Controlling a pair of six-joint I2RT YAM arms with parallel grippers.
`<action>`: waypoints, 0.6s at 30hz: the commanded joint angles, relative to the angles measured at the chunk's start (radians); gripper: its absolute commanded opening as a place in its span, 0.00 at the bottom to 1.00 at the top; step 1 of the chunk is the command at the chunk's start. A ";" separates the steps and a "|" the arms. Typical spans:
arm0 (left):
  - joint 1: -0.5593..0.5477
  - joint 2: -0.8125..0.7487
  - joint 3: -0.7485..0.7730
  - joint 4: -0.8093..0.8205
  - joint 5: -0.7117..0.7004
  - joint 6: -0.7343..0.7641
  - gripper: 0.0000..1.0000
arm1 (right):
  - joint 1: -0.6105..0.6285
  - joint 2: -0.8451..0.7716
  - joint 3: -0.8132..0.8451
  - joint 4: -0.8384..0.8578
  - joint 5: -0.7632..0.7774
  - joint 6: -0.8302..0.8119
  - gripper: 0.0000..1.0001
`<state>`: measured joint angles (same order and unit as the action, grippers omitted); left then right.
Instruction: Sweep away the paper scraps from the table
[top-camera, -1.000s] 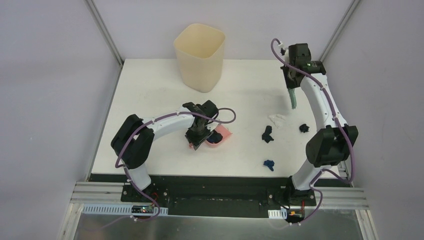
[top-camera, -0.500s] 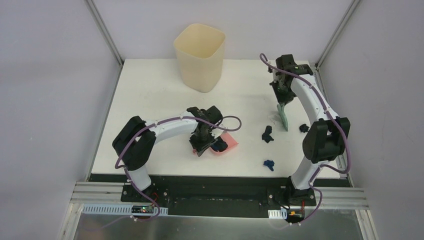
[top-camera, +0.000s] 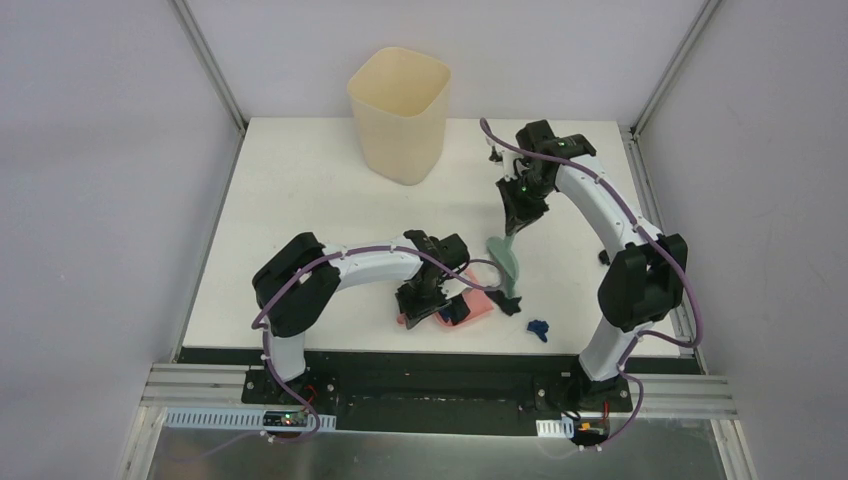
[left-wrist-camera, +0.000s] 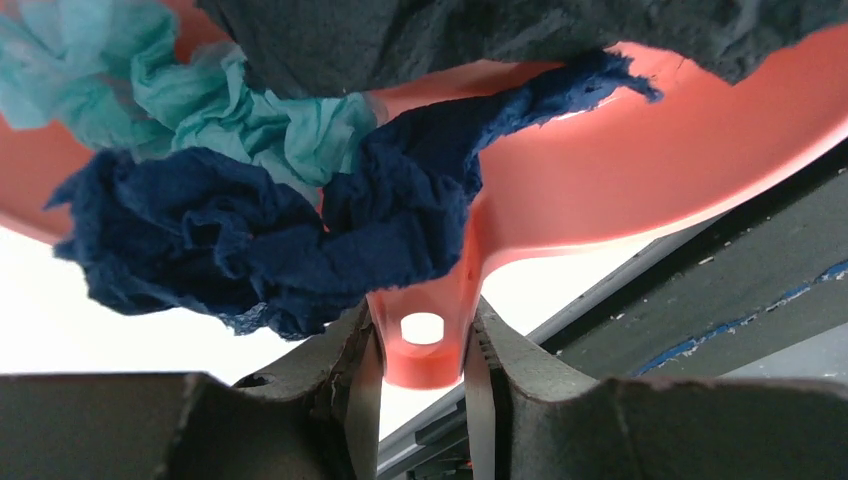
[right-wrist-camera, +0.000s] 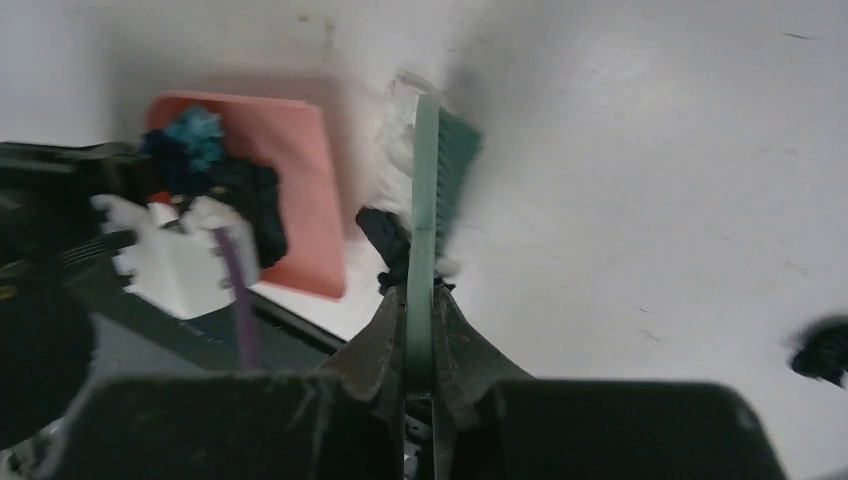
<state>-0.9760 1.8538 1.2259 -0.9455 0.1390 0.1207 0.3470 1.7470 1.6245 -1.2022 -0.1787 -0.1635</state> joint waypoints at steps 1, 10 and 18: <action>-0.007 0.018 0.046 -0.004 -0.045 0.010 0.00 | 0.061 0.047 0.036 -0.032 -0.343 0.056 0.00; -0.006 -0.021 0.043 -0.001 -0.121 0.013 0.00 | 0.075 0.007 0.123 -0.028 -0.419 0.025 0.00; -0.007 -0.113 0.115 -0.174 -0.323 -0.038 0.00 | -0.035 -0.042 0.093 0.018 -0.267 0.034 0.00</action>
<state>-0.9760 1.8439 1.2640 -1.0290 -0.0483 0.1158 0.3748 1.7905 1.6997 -1.2221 -0.4736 -0.1467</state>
